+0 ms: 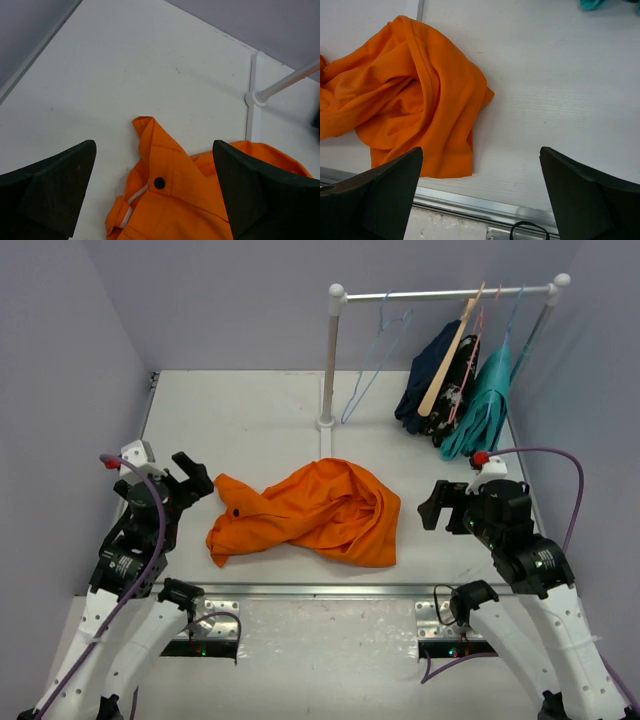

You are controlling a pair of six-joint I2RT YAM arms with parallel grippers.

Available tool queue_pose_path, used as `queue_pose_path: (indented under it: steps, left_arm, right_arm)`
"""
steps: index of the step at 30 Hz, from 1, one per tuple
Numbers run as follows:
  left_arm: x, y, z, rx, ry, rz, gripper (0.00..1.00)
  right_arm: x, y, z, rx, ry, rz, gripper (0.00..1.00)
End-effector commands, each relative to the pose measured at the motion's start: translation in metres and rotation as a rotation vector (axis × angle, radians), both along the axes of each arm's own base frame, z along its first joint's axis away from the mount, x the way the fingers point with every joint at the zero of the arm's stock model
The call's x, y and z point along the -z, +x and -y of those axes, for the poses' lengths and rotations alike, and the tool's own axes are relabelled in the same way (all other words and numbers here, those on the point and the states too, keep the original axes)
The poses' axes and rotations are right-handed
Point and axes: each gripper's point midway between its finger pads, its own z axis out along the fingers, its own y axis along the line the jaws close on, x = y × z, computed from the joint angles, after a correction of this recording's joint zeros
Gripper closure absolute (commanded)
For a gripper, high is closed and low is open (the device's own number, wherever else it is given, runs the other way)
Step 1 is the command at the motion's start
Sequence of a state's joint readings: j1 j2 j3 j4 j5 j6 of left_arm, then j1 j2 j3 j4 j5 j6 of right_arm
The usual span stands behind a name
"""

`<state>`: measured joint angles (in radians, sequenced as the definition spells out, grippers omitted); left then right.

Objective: Place the trousers on the hanger
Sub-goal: Flatten out the trousers at the center of the board.

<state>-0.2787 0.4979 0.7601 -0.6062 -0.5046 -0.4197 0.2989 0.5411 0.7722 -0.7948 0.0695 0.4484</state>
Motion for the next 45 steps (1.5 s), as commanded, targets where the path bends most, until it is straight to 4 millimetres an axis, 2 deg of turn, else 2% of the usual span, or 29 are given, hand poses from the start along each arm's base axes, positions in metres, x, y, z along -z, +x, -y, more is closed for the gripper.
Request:
queue_pose_path:
  steps: [1,5,9,10,12,18,22,24,25,26,28,30,31,32,33,36,39,41,42,43,44,45]
  left_arm:
    - [0.006,0.005,-0.008,-0.081,-0.011,-0.024,0.00]
    - [0.030,0.011,-0.014,-0.191,-0.023,-0.173,0.00]
    - [0.068,0.012,0.002,-0.263,-0.179,-0.308,0.00]
    - [0.091,0.004,0.002,-0.346,-0.235,-0.370,0.00]
    - [0.120,-0.006,0.001,-0.416,-0.259,-0.443,0.00]
    - [0.176,-0.017,0.027,-0.342,-0.354,-0.568,0.00]
    - [0.208,-0.015,0.056,-0.188,-0.415,-0.635,0.00]
    - [0.225,-0.013,0.067,-0.103,-0.418,-0.656,0.08]
    - [0.229,-0.014,0.082,-0.024,-0.454,-0.677,0.14]
    - [0.232,-0.012,0.083,-0.002,-0.449,-0.665,0.21]
    - [0.232,-0.010,0.098,0.085,-0.491,-0.642,0.42]
    - [0.218,-0.005,0.099,0.111,-0.497,-0.575,0.73]
    - [0.209,-0.002,0.098,0.122,-0.490,-0.539,0.81]
    - [0.193,0.003,0.096,0.132,-0.477,-0.484,0.86]
    - [0.169,0.010,0.095,0.156,-0.459,-0.416,0.89]
    - [0.098,0.022,0.093,0.224,-0.412,-0.249,0.96]
    - [0.030,0.029,0.098,0.308,-0.361,-0.158,1.00]
    - [-0.017,0.031,0.104,0.378,-0.328,-0.099,1.00]
    - [-0.053,0.032,0.107,0.424,-0.300,-0.034,1.00]
    - [-0.052,0.031,0.108,0.436,-0.291,-0.043,1.00]
    - [-0.085,0.031,0.112,0.475,-0.291,0.018,1.00]
    - [-0.114,0.031,0.118,0.526,-0.278,0.079,1.00]
  right_arm:
    - [-0.011,0.007,-0.007,-0.018,0.032,0.050,0.01]
    - [-0.015,0.008,-0.015,-0.070,0.040,0.048,0.01]
    - [-0.014,0.008,-0.023,-0.112,0.052,0.037,0.01]
    - [-0.016,0.008,-0.023,-0.119,0.050,0.039,0.01]
    - [-0.017,0.007,-0.025,-0.138,0.044,0.043,0.01]
    - [-0.020,0.003,-0.029,-0.174,0.057,0.063,0.01]
    - [-0.016,0.002,-0.034,-0.188,0.082,0.064,0.01]
    - [-0.013,0.002,-0.036,-0.198,0.090,0.062,0.01]
    - [-0.011,0.002,-0.037,-0.202,0.090,0.059,0.01]
    - [-0.011,0.002,-0.037,-0.203,0.090,0.058,0.01]
    - [-0.007,0.001,-0.038,-0.209,0.089,0.046,0.01]
    - [-0.006,0.001,-0.039,-0.211,0.094,0.044,0.01]
    - [-0.006,0.001,-0.041,-0.222,0.104,0.046,0.01]
    - [-0.005,0.000,-0.044,-0.235,0.117,0.045,0.01]
    - [-0.002,-0.001,-0.050,-0.259,0.138,0.039,0.01]
    - [0.011,-0.010,-0.083,-0.415,0.267,0.017,0.01]
    - [0.029,-0.017,-0.114,-0.581,0.382,-0.053,0.01]
    - [0.057,-0.015,-0.118,-0.571,0.341,-0.156,0.01]
    - [0.079,-0.008,-0.117,-0.530,0.230,-0.203,0.01]
    - [0.078,-0.007,-0.118,-0.530,0.228,-0.202,0.01]
    - [0.097,-0.003,-0.119,-0.507,0.142,-0.246,0.01]
    - [0.102,0.000,-0.124,-0.512,0.126,-0.257,0.01]
